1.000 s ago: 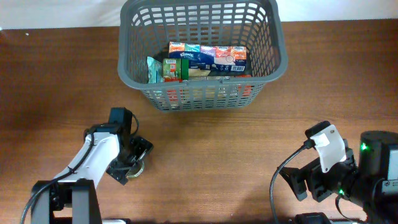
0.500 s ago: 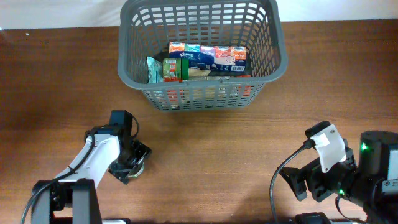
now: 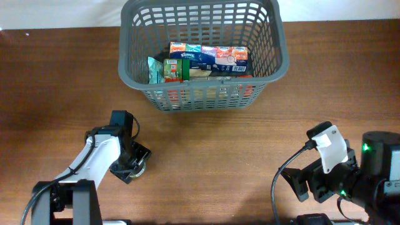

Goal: Pack container
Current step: 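Lift the tuna can with the left gripper, then carry the tuna can over the basket and release it inside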

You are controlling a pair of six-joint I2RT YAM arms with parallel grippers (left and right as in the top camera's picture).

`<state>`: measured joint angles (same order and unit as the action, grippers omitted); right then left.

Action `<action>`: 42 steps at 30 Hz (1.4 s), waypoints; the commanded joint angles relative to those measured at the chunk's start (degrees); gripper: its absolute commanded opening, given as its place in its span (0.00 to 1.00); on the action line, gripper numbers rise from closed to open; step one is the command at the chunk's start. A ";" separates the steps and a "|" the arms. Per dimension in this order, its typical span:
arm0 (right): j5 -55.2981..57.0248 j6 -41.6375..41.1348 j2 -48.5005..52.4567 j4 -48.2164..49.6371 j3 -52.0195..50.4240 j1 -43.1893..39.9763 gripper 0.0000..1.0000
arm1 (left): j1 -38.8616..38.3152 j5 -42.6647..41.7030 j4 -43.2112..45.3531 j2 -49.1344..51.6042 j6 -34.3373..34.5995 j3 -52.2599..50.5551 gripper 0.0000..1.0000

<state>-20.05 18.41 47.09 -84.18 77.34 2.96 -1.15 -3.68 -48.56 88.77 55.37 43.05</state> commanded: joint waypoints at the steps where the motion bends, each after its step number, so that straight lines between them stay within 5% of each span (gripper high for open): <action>1: -0.52 -0.09 -0.07 0.02 -0.20 -0.42 0.99 | 0.20 -0.02 0.17 0.37 0.87 -0.63 0.61; 15: -0.50 -0.09 -0.07 0.02 -0.20 -0.42 0.99 | 0.20 -1.42 1.42 0.35 0.98 -0.61 0.35; 20: -0.50 -0.09 -0.07 0.02 -0.20 -0.42 0.99 | 0.20 -1.66 1.42 0.35 0.98 1.14 0.03; 31: -0.50 -0.09 -0.07 0.02 -0.20 -0.42 0.99 | 7.85 4.70 -3.58 0.24 0.96 17.77 0.02; 36: -0.50 -0.09 -0.07 0.02 -0.20 -0.42 0.99 | 11.67 15.69 -12.46 -0.13 0.46 29.33 0.02; 40: -0.50 -0.09 -0.07 0.02 -0.20 -0.42 0.99 | 13.00 24.94 -13.33 -0.70 -4.59 39.89 0.02; 42: -0.52 -0.09 -0.07 0.02 -0.20 -0.42 0.99 | 12.74 27.65 -8.94 -0.72 -14.21 47.65 0.02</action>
<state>-20.05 18.46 47.09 -84.18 77.32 2.96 11.57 14.31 -61.45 88.88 52.84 80.71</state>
